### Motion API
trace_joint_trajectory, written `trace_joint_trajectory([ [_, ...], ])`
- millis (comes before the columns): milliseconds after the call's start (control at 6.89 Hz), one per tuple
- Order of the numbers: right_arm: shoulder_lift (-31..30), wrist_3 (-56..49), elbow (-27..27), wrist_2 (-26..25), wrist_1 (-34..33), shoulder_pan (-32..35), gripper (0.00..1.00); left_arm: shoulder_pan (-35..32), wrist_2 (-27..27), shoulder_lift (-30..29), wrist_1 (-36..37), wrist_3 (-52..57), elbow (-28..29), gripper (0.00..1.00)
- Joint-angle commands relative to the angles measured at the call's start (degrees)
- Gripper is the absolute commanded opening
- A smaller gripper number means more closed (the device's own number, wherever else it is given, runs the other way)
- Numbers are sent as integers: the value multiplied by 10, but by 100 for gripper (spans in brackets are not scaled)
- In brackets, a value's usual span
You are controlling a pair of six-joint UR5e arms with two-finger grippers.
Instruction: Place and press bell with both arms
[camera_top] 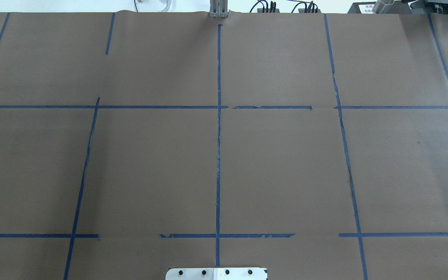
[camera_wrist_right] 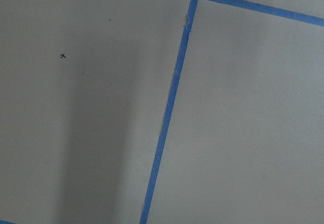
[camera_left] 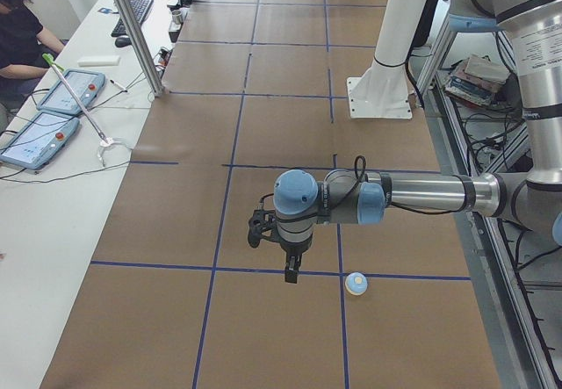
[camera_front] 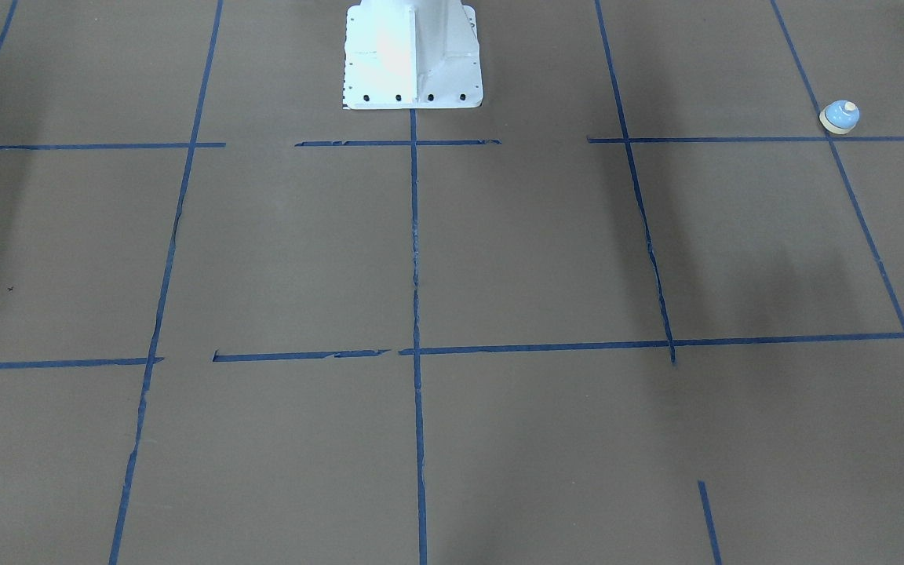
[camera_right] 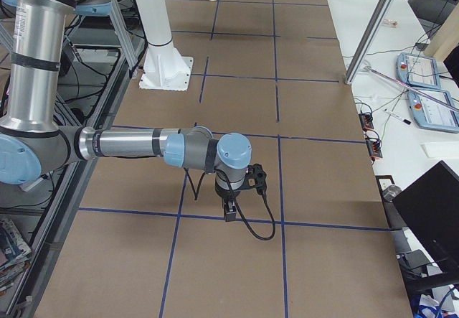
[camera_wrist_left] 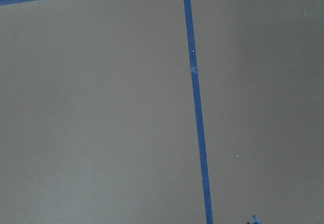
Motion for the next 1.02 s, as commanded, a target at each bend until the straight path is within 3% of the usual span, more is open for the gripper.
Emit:
trace_joint_trajectory([
  [0, 0, 0, 0, 1, 0, 0, 100, 1, 0, 0, -1, 2, 0, 100],
  [435, 0, 0, 3, 6, 0, 0, 100, 4, 0, -6, -2, -3, -1, 100],
  [870, 0, -1, 4, 15, 0, 0, 100, 4, -2, -62, -51, 0, -3, 100],
])
